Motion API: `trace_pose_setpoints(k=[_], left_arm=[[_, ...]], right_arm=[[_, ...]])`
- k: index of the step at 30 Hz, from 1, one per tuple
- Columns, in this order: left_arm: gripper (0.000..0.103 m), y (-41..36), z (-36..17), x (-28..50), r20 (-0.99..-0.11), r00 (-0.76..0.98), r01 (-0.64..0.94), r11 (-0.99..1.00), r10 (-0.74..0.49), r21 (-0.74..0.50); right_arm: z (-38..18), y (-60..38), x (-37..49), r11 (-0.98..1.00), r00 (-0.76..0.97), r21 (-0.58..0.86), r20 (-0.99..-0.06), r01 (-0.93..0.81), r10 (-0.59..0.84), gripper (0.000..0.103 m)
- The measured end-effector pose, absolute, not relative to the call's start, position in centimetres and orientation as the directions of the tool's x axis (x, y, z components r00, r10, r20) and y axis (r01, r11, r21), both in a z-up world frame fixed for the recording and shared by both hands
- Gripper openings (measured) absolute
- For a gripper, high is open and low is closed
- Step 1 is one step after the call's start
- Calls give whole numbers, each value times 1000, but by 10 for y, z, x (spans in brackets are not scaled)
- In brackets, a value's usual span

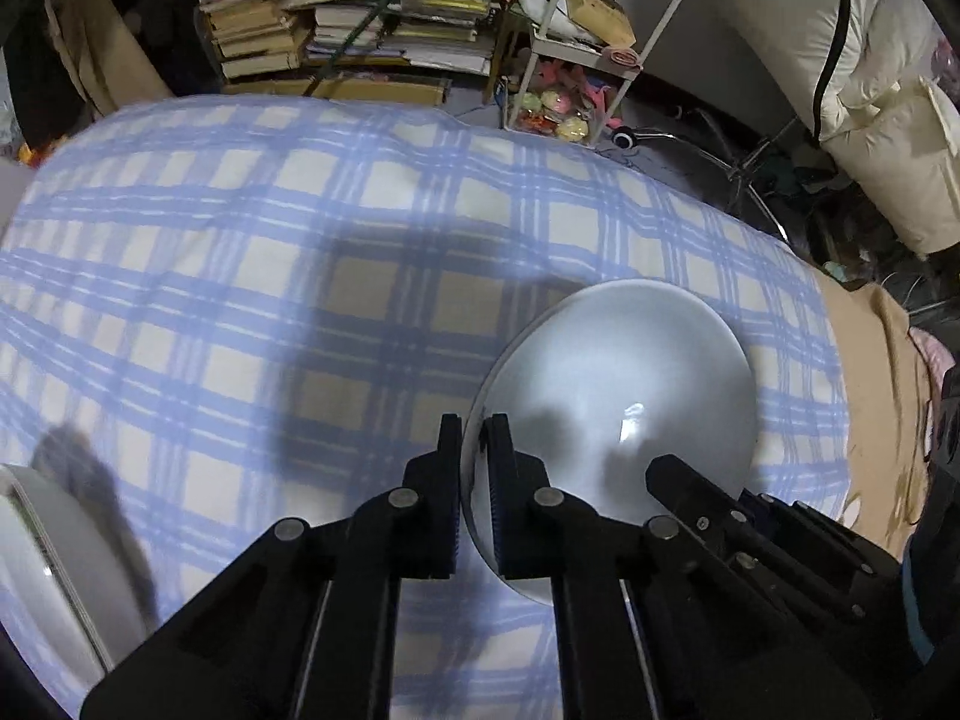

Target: Organize plates and bowls

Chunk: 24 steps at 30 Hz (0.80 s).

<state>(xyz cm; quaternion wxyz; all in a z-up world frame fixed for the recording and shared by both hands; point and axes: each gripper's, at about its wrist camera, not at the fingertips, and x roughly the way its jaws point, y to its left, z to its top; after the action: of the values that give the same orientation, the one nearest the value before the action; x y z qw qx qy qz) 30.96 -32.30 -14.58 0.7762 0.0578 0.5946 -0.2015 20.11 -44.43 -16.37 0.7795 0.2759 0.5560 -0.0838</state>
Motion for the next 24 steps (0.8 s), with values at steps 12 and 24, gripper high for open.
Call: trace_pose_setpoints(k=[12,24], left_arm=[[9,-268,-88,298,-933,305,376,924,-194,-69],[9,-199,-44,282,-912,382,353,935,-151,-7]], right_arm=[[-114,-394,207,853,429,385,-877,353,218,14],[-82,-321,203,877,466,410,-845,252,261,14]])
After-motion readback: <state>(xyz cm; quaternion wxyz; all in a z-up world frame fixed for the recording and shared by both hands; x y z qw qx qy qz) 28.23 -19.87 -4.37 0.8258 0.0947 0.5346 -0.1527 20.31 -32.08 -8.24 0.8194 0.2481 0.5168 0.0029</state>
